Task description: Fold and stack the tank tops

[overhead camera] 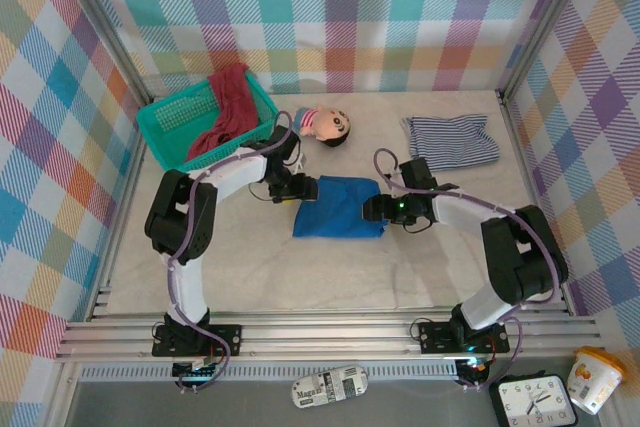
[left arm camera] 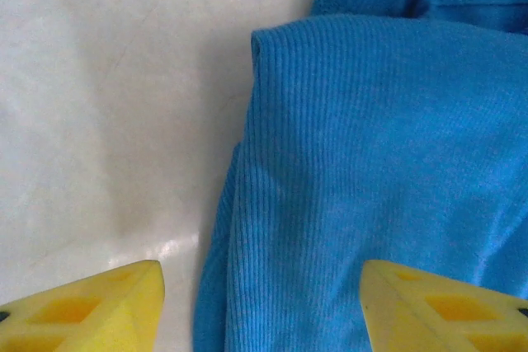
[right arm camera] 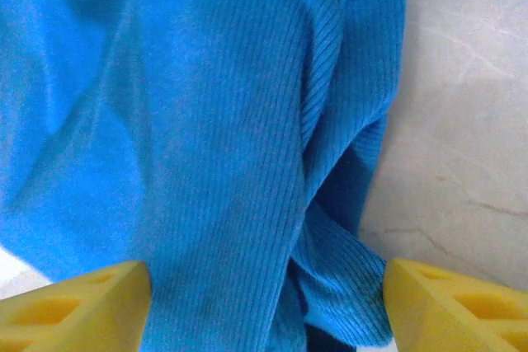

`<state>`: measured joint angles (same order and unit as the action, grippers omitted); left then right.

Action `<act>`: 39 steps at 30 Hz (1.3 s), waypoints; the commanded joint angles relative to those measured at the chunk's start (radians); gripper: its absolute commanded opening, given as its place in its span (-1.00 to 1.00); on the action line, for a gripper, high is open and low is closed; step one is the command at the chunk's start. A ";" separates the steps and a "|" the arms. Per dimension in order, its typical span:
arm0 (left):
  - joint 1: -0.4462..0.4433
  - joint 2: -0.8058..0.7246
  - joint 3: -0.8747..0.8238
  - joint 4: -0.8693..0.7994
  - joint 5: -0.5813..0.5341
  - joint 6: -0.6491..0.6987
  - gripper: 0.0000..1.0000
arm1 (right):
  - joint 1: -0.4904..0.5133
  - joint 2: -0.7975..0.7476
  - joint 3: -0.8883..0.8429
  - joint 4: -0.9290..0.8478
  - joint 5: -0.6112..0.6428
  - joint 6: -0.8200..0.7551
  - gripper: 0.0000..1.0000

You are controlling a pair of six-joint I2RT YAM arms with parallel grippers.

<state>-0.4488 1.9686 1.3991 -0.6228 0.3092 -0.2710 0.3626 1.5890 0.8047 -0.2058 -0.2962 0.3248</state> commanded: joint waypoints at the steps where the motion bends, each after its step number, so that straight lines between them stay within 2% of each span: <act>1: 0.006 0.030 -0.008 0.056 0.040 0.019 0.29 | 0.018 0.048 0.041 0.060 0.005 -0.016 0.47; 6: -0.012 0.037 -0.030 0.076 0.069 -0.005 0.25 | 0.025 0.107 0.071 0.037 0.046 -0.019 0.39; 10: -0.023 0.073 -0.041 0.091 0.115 -0.033 0.10 | 0.042 0.158 0.092 0.048 0.039 -0.003 0.19; 11: -0.026 0.080 -0.045 0.095 0.126 -0.041 0.03 | 0.048 0.168 0.097 0.044 0.038 -0.002 0.14; 16: -0.031 0.094 -0.046 0.084 0.147 -0.054 -0.66 | 0.049 0.176 0.084 0.067 0.000 0.028 -0.38; 20: -0.031 0.075 -0.004 0.037 0.172 -0.067 -1.00 | 0.024 0.119 0.074 0.085 -0.016 0.036 -0.77; 23: -0.040 0.054 0.047 0.015 0.201 -0.088 -1.00 | -0.014 0.053 0.084 0.073 -0.028 0.019 -0.91; 30: -0.084 0.093 0.231 0.040 0.211 -0.149 -1.00 | -0.168 -0.044 0.158 -0.009 -0.092 -0.053 -0.96; 35: -0.132 0.237 0.516 0.046 0.196 -0.187 -1.00 | -0.281 -0.062 0.254 -0.078 -0.099 -0.150 -0.97; 39: -0.168 0.387 0.799 0.030 0.179 -0.209 -1.00 | -0.363 -0.044 0.364 -0.167 -0.045 -0.260 -0.97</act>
<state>-0.5884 2.2841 2.0655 -0.5781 0.4896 -0.4496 0.0410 1.5600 1.0897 -0.2932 -0.3584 0.1879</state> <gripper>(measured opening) 0.061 0.119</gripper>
